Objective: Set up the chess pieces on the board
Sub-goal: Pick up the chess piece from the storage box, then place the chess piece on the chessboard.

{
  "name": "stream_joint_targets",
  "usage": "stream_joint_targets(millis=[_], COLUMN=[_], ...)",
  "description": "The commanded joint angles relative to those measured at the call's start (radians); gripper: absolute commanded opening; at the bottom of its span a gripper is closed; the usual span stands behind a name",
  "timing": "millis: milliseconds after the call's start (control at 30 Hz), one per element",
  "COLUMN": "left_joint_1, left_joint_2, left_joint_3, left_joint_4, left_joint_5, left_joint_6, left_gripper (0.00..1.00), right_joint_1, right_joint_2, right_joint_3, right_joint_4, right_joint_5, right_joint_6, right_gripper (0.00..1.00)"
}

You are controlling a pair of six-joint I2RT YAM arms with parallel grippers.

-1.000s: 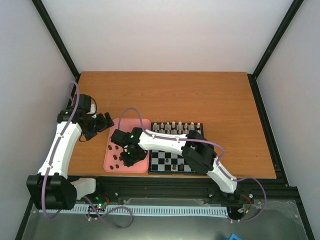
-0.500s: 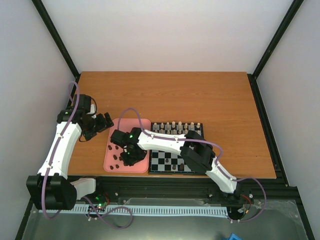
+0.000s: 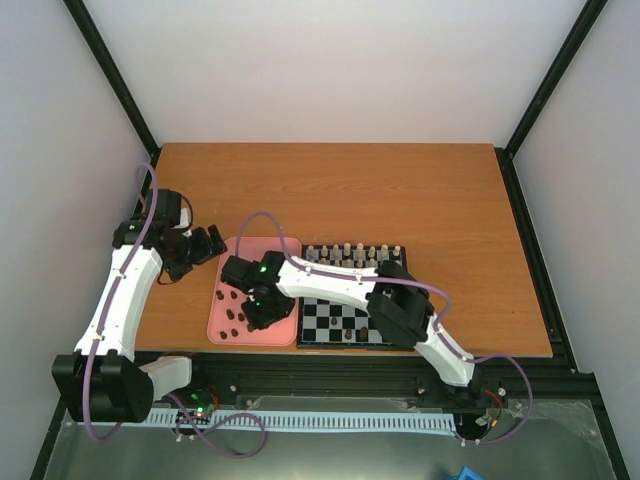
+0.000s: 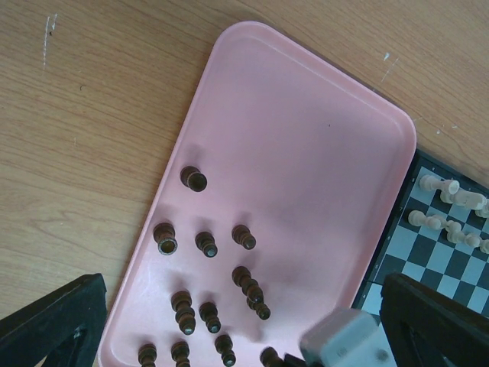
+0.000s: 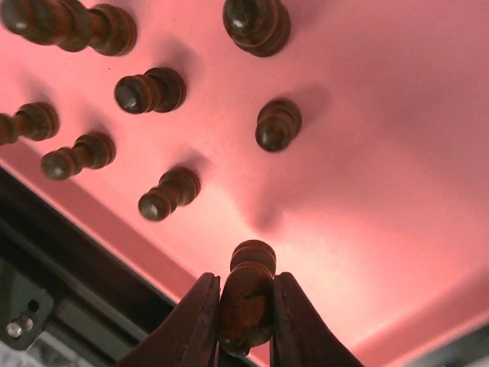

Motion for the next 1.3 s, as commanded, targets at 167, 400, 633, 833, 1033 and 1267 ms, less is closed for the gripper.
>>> stream_joint_targets(millis=[167, 400, 633, 833, 1033, 1267], left_joint_1=[0.006, 0.006, 0.006, 0.006, 0.005, 0.006], left_joint_2=[-0.015, -0.012, -0.007, 0.0, 0.009, 0.01], left_joint_3=[0.029, 0.025, 0.014, 0.012, 0.012, 0.009], left_joint_4=[-0.003, -0.001, 0.005, 0.009, 0.011, 0.015], left_joint_5=[0.006, 0.012, 0.018, 0.019, 0.017, 0.018], left_joint_6=[0.011, 0.012, 0.012, 0.014, 0.014, 0.013], left_gripper=[1.0, 1.0, 1.0, 1.0, 1.0, 1.0], right_joint_1=[0.002, -0.019, -0.062, -0.081, -0.082, -0.082], right_joint_2=[-0.279, -0.467, -0.511, -0.495, -0.468, -0.473], right_joint_3=[-0.103, -0.442, -0.562, -0.585, -0.588, -0.616], right_joint_4=[-0.129, -0.047, 0.012, 0.035, 0.047, 0.055], right_joint_5=[0.084, 0.059, 0.061, 0.039, 0.009, -0.003], right_joint_6=[0.06, 0.136, 0.136, 0.111, 0.096, 0.103], right_gripper=[0.15, 0.15, 0.15, 0.15, 0.15, 0.15])
